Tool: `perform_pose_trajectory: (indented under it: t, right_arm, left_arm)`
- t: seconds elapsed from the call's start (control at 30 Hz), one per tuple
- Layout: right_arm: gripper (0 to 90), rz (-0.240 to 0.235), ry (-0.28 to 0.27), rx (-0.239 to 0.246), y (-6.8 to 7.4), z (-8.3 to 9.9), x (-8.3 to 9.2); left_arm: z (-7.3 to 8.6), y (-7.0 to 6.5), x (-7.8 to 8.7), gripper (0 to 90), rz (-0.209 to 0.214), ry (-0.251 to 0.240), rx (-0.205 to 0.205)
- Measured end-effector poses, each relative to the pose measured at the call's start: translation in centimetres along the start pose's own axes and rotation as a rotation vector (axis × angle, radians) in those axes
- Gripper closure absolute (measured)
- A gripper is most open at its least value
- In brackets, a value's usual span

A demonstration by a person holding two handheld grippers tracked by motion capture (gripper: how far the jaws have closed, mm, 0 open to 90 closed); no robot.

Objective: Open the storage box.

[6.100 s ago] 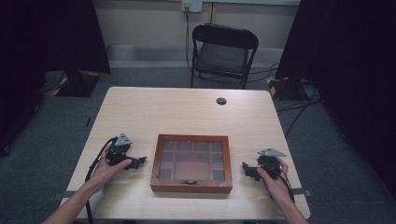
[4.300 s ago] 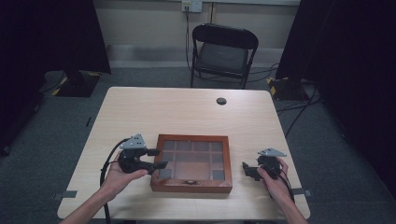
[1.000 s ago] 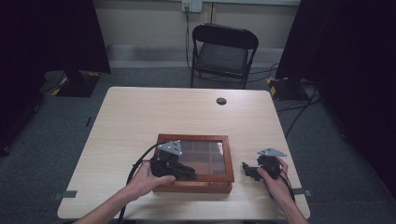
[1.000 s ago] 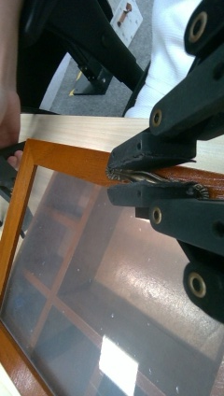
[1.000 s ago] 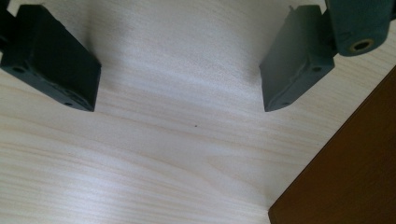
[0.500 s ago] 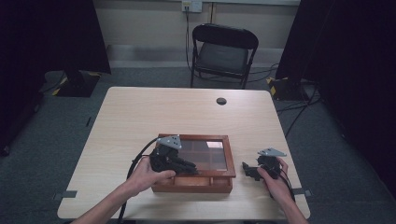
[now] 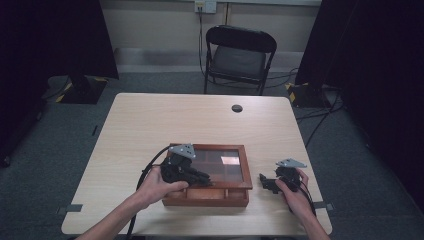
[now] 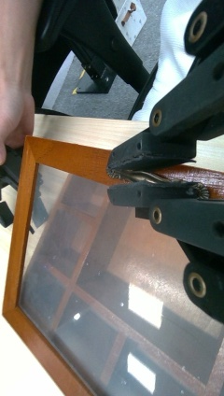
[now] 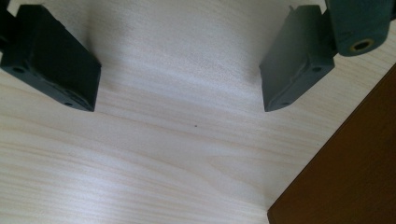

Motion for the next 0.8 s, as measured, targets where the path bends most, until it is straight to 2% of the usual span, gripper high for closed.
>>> perform_pose_trajectory:
  t: [0.2, 0.37, 0.67, 0.8]
  right_arm:
    - [11.6, 0.000, 0.000, 0.000, 0.0, 0.0, 0.0]
    - [11.6, 0.000, 0.000, 0.000, 0.0, 0.0, 0.0]
    - [11.7, -0.001, 0.000, 0.000, 0.0, 0.0, 0.0]
    - [11.7, 0.000, 0.000, 0.001, 0.0, 0.0, 0.0]
  left_arm:
    - [-0.6, 0.1, 0.4, 81.2, -0.008, 0.001, -0.009]
    - [-1.2, 0.4, 0.8, 81.2, 0.001, -0.018, 0.008]
    - [-1.6, 0.6, 1.0, 81.1, -0.008, 0.004, 0.004]
    - [-1.9, 0.6, 1.1, 81.1, -0.003, -0.011, 0.015]
Point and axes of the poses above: each handheld gripper's, and its own axes: x roughly backward along the jaws, z roughly out of its underside, y roughly to its left, the point moved 6 cm from there along -x, roughly forward along the jaws, and after that the axes turned 12 degrees about -z, right-handed, at the moved point
